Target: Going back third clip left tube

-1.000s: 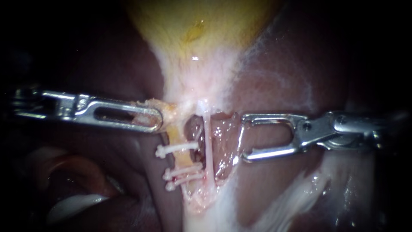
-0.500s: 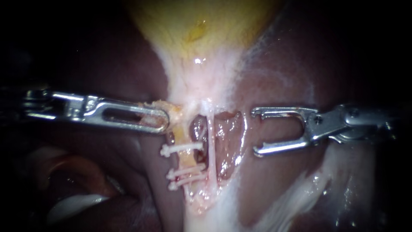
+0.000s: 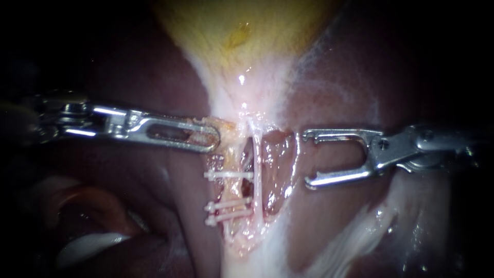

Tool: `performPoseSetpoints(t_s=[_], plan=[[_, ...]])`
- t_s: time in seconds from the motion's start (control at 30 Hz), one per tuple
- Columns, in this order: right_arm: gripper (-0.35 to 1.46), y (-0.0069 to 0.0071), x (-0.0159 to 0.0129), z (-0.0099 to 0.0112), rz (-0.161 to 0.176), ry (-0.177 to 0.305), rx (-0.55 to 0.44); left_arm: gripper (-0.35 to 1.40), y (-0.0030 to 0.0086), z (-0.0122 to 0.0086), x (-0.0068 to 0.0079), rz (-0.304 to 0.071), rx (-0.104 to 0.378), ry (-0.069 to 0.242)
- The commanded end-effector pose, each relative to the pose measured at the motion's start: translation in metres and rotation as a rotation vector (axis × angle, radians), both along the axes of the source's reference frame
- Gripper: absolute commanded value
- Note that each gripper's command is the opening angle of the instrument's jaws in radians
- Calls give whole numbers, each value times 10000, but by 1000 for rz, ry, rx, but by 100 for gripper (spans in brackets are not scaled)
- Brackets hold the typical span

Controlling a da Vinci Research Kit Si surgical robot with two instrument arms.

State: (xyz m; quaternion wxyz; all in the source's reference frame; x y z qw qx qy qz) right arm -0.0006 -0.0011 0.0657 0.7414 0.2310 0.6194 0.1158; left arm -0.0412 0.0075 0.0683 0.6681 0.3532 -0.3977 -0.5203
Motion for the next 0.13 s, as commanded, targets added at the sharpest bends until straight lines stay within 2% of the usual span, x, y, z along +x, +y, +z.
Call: performPoseSetpoints(t_s=[0.03, 0.13], plan=[[50, 0, 0, 0, 0, 0, 0, -35, -1, -1, 0, 2, 1, -1], [50, 1, 0, -1, 0, 0, 1, -35, -1, -1, -1, 2, 1, -1]])
